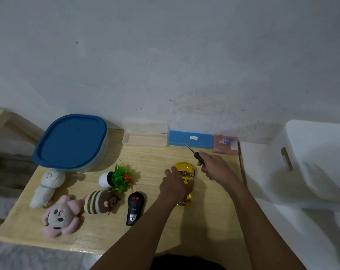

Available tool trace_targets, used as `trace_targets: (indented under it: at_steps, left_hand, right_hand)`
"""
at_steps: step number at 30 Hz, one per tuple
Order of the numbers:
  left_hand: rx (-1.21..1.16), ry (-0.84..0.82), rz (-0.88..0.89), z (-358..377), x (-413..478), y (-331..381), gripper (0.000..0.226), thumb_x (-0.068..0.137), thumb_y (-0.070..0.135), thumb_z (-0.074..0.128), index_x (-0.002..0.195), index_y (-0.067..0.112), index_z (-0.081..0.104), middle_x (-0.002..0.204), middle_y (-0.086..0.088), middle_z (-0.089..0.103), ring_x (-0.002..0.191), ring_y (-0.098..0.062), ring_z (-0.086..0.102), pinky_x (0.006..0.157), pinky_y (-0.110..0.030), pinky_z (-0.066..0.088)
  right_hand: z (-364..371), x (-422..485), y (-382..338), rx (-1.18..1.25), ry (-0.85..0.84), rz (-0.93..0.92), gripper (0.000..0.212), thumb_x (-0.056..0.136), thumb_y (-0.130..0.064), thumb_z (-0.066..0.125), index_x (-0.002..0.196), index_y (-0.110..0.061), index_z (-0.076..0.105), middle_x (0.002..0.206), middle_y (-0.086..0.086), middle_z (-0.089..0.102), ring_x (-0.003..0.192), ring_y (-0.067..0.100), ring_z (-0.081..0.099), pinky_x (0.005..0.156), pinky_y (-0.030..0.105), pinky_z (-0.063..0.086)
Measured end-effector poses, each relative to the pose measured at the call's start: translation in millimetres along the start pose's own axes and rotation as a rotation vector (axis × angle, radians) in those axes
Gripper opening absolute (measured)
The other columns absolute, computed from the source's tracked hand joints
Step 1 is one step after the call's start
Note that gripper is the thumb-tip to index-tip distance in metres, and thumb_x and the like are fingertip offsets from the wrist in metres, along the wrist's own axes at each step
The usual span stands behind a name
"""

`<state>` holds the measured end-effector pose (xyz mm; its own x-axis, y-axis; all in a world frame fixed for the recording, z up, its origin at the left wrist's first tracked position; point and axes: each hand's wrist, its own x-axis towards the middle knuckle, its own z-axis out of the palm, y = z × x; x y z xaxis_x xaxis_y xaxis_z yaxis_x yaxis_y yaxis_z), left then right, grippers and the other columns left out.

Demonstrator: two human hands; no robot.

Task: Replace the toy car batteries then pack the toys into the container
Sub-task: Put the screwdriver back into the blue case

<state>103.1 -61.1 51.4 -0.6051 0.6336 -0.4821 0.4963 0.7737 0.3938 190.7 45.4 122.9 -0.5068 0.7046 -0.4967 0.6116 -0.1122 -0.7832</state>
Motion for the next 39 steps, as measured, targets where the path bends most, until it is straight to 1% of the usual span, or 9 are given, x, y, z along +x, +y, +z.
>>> trace_targets:
  at_steps: [5, 8, 13, 18, 21, 26, 31, 36, 39]
  left_hand:
    - [-0.506, 0.056, -0.103, -41, 37, -37, 0.079, 0.089, 0.056, 0.056, 0.145, 0.006, 0.031, 0.145, -0.020, 0.040, 0.127, -0.035, 0.049, 0.102, -0.042, 0.045]
    - [-0.682, 0.136, -0.225, -76, 65, -65, 0.077, 0.095, 0.048, 0.054, 0.151, 0.004, 0.023, 0.152, -0.023, 0.035, 0.135, -0.035, 0.043, 0.109, -0.039, 0.039]
    - [-0.750, 0.166, -0.321, -111, 120, -110, 0.074, 0.095, 0.049, 0.048, 0.151, 0.008, 0.022, 0.143, -0.020, 0.047, 0.125, -0.038, 0.052, 0.101, -0.051, 0.048]
    - [-0.790, 0.148, -0.423, -123, 155, -127, 0.058, 0.102, 0.038, 0.040, 0.149, 0.004, 0.030, 0.138, -0.018, 0.051, 0.123, -0.034, 0.053, 0.102, -0.047, 0.048]
    - [-0.742, 0.154, -0.422, -123, 166, -132, 0.037, 0.104, 0.025, 0.038, 0.130, 0.003, 0.052, 0.111, -0.015, 0.062, 0.094, -0.025, 0.061, 0.073, -0.032, 0.051]
    - [-0.738, 0.203, -0.415, -117, 172, -140, 0.025, 0.103, 0.019, 0.042, 0.109, 0.002, 0.059, 0.100, -0.016, 0.067, 0.092, -0.029, 0.064, 0.074, -0.034, 0.052]
    - [-0.772, 0.223, -0.405, -114, 173, -141, 0.022, 0.103, 0.019, 0.040, 0.099, 0.005, 0.056, 0.087, -0.010, 0.063, 0.076, -0.021, 0.061, 0.061, -0.029, 0.049]
    - [-0.803, 0.217, -0.378, -113, 173, -142, 0.018, 0.103, 0.019, 0.040, 0.098, 0.010, 0.055, 0.094, -0.015, 0.065, 0.089, -0.031, 0.064, 0.075, -0.038, 0.053]
    - [-0.840, 0.191, -0.369, -116, 170, -142, 0.022, 0.104, 0.022, 0.037, 0.103, 0.008, 0.055, 0.096, -0.014, 0.064, 0.081, -0.025, 0.062, 0.060, -0.030, 0.051]
  right_hand:
    - [15, 23, -3, -0.175, -0.023, -0.072, 0.042, 0.100, -0.042, 0.040, 0.090, -0.013, 0.069, 0.082, 0.009, 0.065, 0.074, 0.022, 0.059, 0.065, 0.032, 0.039]
    - [33, 47, -8, -0.309, -0.094, -0.115, 0.034, 0.100, -0.039, 0.041, 0.095, -0.016, 0.065, 0.077, 0.001, 0.059, 0.067, 0.014, 0.053, 0.060, 0.030, 0.036]
    - [83, 96, -33, -0.549, -0.125, -0.236, 0.026, 0.101, -0.037, 0.042, 0.103, -0.018, 0.059, 0.086, 0.002, 0.061, 0.076, 0.019, 0.057, 0.063, 0.033, 0.042]
    - [135, 139, -54, -0.723, -0.112, -0.303, 0.027, 0.101, -0.028, 0.042, 0.119, -0.017, 0.059, 0.111, 0.006, 0.058, 0.095, 0.026, 0.056, 0.073, 0.036, 0.047]
    - [155, 155, -57, -0.810, -0.086, -0.317, 0.026, 0.101, -0.025, 0.043, 0.122, -0.020, 0.056, 0.116, 0.004, 0.056, 0.105, 0.025, 0.052, 0.083, 0.041, 0.048]
    - [165, 159, -53, -0.884, 0.068, -0.417, 0.030, 0.094, -0.021, 0.052, 0.122, -0.021, 0.063, 0.117, 0.001, 0.060, 0.111, 0.023, 0.054, 0.092, 0.039, 0.044]
    - [163, 148, -51, -0.819, 0.448, -0.701, 0.040, 0.085, -0.024, 0.064, 0.125, -0.019, 0.061, 0.126, 0.003, 0.058, 0.116, 0.021, 0.053, 0.089, 0.038, 0.048]
    - [169, 154, -50, -0.904, 0.456, -0.661, 0.052, 0.087, -0.033, 0.058, 0.137, -0.018, 0.053, 0.131, 0.002, 0.057, 0.123, 0.021, 0.048, 0.107, 0.044, 0.037]
    - [174, 154, -51, -0.920, 0.504, -0.627, 0.045, 0.090, -0.035, 0.053, 0.132, -0.019, 0.058, 0.123, 0.002, 0.059, 0.117, 0.022, 0.050, 0.104, 0.044, 0.035]
